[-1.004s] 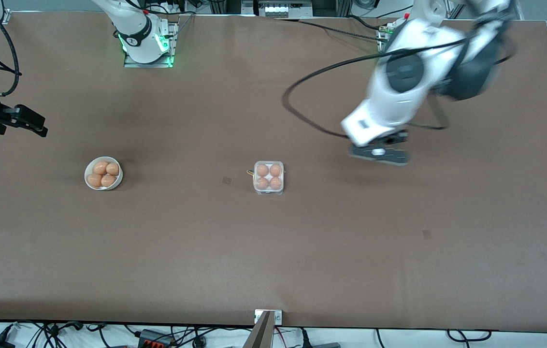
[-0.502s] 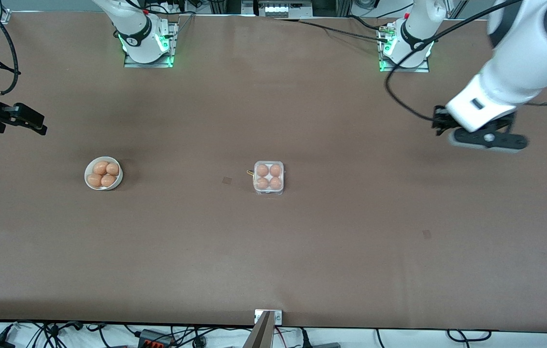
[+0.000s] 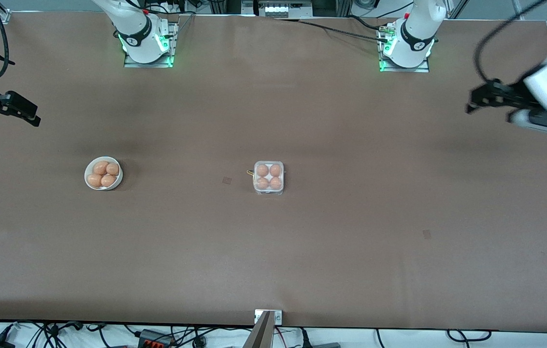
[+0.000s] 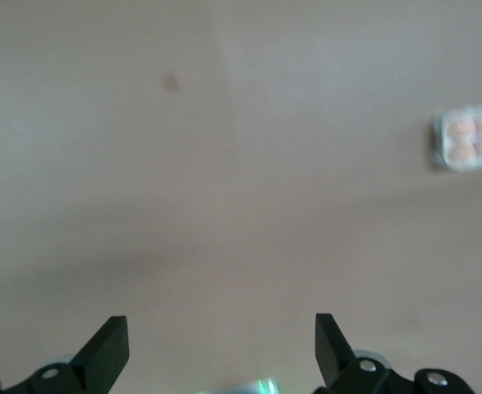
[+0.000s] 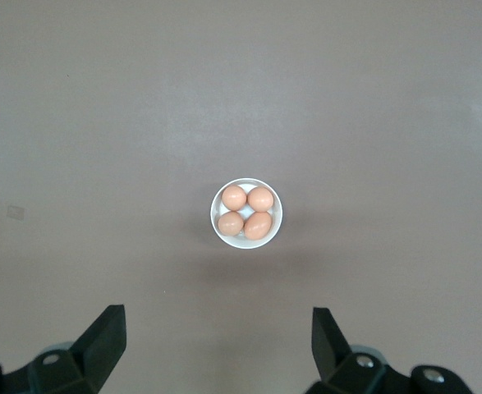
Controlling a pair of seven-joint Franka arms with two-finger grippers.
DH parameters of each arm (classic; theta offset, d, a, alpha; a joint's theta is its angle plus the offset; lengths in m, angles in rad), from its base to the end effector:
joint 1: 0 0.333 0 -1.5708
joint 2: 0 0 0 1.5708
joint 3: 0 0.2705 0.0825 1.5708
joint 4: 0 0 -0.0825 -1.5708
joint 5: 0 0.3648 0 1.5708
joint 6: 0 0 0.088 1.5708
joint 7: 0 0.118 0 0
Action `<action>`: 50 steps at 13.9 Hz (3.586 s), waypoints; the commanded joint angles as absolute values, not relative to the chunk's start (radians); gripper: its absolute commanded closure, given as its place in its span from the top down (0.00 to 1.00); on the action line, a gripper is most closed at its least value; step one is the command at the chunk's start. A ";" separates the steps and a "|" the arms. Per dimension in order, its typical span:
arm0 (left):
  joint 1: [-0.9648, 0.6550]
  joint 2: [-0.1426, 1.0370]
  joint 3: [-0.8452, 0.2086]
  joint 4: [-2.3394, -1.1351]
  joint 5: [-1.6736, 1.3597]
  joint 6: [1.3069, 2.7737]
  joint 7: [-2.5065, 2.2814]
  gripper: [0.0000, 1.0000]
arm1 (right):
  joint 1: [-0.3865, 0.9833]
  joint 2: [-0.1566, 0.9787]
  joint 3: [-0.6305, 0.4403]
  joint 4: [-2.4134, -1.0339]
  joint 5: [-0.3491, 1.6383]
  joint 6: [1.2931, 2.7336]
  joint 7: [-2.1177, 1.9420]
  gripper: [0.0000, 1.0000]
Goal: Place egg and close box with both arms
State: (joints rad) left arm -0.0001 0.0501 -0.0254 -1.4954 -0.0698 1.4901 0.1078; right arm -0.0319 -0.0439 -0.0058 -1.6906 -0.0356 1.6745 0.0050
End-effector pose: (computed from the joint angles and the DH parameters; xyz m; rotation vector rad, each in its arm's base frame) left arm 0.5395 -0.0221 0.5684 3.0602 -0.2100 -0.0804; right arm 0.5313 -0.0239 0.5460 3.1051 -0.0613 0.0423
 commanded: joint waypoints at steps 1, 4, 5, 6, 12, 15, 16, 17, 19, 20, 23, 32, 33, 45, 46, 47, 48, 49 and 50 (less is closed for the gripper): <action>-0.009 -0.061 -0.032 -1.607 0.035 1.624 0.118 1.00 | -0.029 -0.101 -0.009 -1.779 -0.026 1.703 0.023 1.00; -0.002 -0.066 -0.034 -1.658 0.029 1.646 0.121 1.00 | -0.031 -0.167 -0.009 -1.850 -0.026 1.730 0.023 1.00; -0.006 -0.060 -0.034 -1.663 0.023 1.654 0.120 1.00 | -0.031 -0.167 -0.009 -1.848 -0.026 1.729 0.023 1.00; -0.003 -0.055 -0.034 -1.661 -0.013 1.651 0.120 1.00 | -0.031 -0.167 -0.009 -1.844 -0.026 1.729 0.021 1.00; 0.009 -0.018 -0.032 -1.629 -0.015 1.614 0.126 1.00 | -0.032 -0.147 -0.009 -1.825 -0.026 1.721 0.005 1.00; 0.011 -0.018 -0.028 -1.615 -0.020 1.594 0.123 1.00 | -0.032 -0.149 -0.011 -1.824 -0.026 1.717 0.006 1.00; 0.009 -0.017 -0.026 -1.614 -0.020 1.595 0.121 1.00 | -0.032 -0.150 -0.011 -1.824 -0.026 1.717 0.005 1.00; 0.009 -0.015 -0.026 -1.612 -0.018 1.598 0.121 1.00 | -0.032 -0.149 -0.011 -1.824 -0.026 1.717 0.005 1.00; 0.009 -0.015 -0.028 -1.612 -0.017 1.597 0.121 1.00 | -0.031 -0.149 -0.009 -1.824 -0.026 1.715 0.005 1.00; 0.009 -0.017 -0.028 -1.612 -0.017 1.598 0.121 1.00 | -0.031 -0.150 -0.009 -1.824 -0.028 1.712 0.005 1.00; 0.009 -0.015 -0.026 -1.612 -0.018 1.595 0.121 1.00 | -0.031 -0.150 -0.009 -1.824 -0.028 1.713 0.005 1.00; 0.009 -0.015 -0.025 -1.612 -0.017 1.595 0.121 1.00 | -0.032 -0.147 -0.009 -1.824 -0.026 1.727 0.006 1.00; 0.009 -0.015 -0.025 -1.612 -0.017 1.595 0.121 1.00 | -0.034 -0.147 -0.011 -1.825 -0.026 1.727 0.005 1.00; 0.009 -0.015 -0.025 -1.612 -0.017 1.600 0.121 1.00 | -0.034 -0.138 -0.008 -1.827 -0.025 1.715 0.008 1.00; 0.009 -0.015 -0.025 -1.612 -0.017 1.600 0.121 1.00 | -0.034 -0.138 -0.009 -1.827 -0.015 1.713 0.008 1.00; 0.009 -0.015 -0.025 -1.612 -0.017 1.600 0.121 1.00 | -0.034 -0.138 -0.009 -1.827 -0.009 1.712 0.006 1.00; 0.009 -0.015 -0.025 -1.612 -0.017 1.600 0.121 1.00 | -0.034 -0.138 -0.009 -1.827 -0.009 1.709 0.006 1.00; 0.009 -0.015 -0.026 -1.612 -0.015 1.600 0.121 1.00 | -0.034 -0.140 -0.009 -1.825 -0.008 1.706 0.006 1.00; 0.009 -0.015 -0.026 -1.612 -0.017 1.600 0.121 1.00 | -0.034 -0.140 -0.009 -1.825 -0.008 1.706 0.006 1.00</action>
State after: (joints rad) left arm 0.0020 -0.0197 -0.0252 -1.6356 -0.0043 1.6168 0.1077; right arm -0.0328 -0.1274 -0.0094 -1.8195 -0.0226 1.7143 0.0068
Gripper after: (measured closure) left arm 0.000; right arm 0.000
